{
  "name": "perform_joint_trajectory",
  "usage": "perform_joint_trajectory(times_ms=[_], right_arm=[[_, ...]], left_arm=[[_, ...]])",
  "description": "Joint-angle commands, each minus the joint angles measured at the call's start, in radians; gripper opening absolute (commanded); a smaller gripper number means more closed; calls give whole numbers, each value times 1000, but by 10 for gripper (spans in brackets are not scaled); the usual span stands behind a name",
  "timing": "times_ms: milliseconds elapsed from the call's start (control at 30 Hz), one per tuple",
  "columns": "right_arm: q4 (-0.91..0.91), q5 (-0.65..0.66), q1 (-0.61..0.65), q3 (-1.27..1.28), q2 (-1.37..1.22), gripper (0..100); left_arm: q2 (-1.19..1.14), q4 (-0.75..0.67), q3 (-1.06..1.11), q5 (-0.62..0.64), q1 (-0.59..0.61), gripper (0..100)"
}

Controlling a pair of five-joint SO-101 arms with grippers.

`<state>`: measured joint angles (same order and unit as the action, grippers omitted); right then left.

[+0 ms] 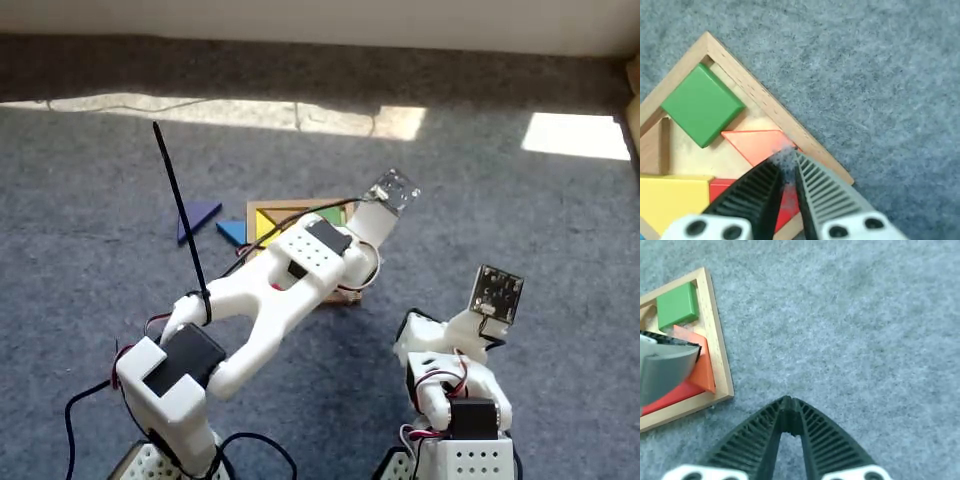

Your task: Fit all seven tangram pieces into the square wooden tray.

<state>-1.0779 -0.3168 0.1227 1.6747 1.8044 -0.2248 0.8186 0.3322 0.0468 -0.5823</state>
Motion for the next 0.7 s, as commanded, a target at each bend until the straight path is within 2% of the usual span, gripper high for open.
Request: perform_joint_trajectory(times_ms=[0, 100, 200, 333, 400, 667], right_arm=[[-1, 2, -10, 124, 2, 5], [-1, 2, -10, 124, 2, 5], [-1, 2, -10, 124, 2, 5], [-1, 2, -10, 124, 2, 5], [-1, 2, -10, 124, 2, 5], [-1, 2, -10, 124, 2, 5]], left_arm=[[33, 14, -51, 2, 31, 5], [111, 14, -67, 12, 76, 5], [179, 14, -87, 95, 145, 40], [170, 14, -94, 175, 216, 225], [139, 11, -99, 207, 231, 283], [-108, 26, -300, 209, 234, 263]])
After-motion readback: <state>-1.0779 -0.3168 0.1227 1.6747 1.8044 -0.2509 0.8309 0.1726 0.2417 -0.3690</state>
